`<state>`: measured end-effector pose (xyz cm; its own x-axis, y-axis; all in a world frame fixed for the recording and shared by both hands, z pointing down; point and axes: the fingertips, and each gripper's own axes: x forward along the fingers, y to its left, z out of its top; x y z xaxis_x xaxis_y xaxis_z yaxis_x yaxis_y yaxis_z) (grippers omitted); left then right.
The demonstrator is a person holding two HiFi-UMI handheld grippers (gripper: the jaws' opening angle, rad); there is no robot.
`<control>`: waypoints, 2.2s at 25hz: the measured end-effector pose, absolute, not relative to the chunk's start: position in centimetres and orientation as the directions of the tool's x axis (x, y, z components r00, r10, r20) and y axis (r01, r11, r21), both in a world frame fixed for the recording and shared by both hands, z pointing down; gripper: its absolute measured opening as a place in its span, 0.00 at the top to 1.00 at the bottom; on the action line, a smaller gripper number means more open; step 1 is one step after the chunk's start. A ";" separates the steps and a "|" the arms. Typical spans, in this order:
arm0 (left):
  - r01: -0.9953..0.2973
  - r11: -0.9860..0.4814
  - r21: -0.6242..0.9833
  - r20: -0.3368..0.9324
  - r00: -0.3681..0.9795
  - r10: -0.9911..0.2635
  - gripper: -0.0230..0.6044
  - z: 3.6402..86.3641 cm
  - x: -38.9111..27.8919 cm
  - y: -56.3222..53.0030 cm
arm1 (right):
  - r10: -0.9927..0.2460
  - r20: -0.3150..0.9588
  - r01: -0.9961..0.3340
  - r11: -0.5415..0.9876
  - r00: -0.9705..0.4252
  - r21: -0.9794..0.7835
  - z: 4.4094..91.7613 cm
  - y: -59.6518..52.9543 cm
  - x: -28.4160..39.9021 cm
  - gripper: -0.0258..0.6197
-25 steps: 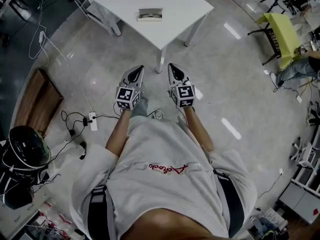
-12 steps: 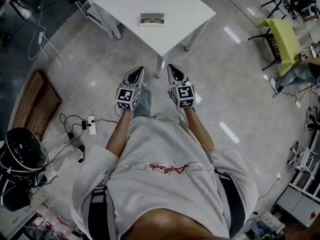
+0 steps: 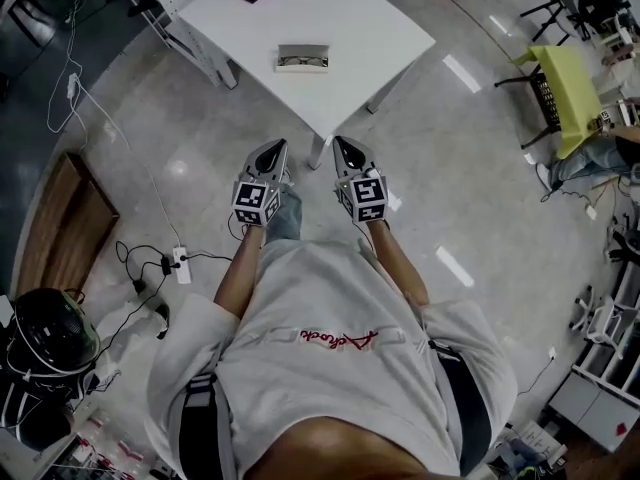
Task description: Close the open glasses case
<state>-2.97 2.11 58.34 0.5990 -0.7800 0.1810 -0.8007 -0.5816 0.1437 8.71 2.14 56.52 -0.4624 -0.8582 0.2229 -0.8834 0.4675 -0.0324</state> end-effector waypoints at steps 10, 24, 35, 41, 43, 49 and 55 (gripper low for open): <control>-0.788 -0.593 0.167 0.200 0.616 -0.762 0.93 59.2 -3.3 -5.7 | -0.855 0.245 -0.885 0.464 -0.457 -0.032 56.9 -6.3 7.5 0.94; -0.754 -0.632 0.180 0.206 0.657 -0.725 0.93 58.3 -4.8 -16.9 | -0.870 0.250 -0.901 0.433 -0.424 -0.024 55.3 -17.4 5.4 0.94; -0.683 -0.703 0.196 0.205 0.730 -0.652 0.93 58.8 -4.9 -23.5 | -0.900 0.258 -0.931 0.364 -0.353 -0.004 55.2 -23.9 4.8 0.94; -0.650 -0.733 0.200 0.213 0.759 -0.615 0.93 59.0 -4.5 -25.5 | -0.916 0.256 -0.948 0.319 -0.309 0.001 55.0 -25.5 5.3 0.94; -0.640 -0.741 0.203 0.216 0.767 -0.604 0.93 59.3 -4.4 -26.1 | -0.918 0.259 -0.951 0.310 -0.300 -0.001 55.2 -25.8 5.2 0.94; -0.608 -0.762 0.225 0.221 0.793 -0.568 0.93 60.2 -2.3 -26.4 | -0.923 0.272 -0.960 0.280 -0.271 -0.004 56.1 -25.9 6.6 0.94; -0.608 -0.759 0.234 0.241 0.792 -0.561 0.93 60.6 -0.7 -26.2 | -0.916 0.279 -0.956 0.290 -0.287 -0.029 56.7 -25.6 7.9 0.94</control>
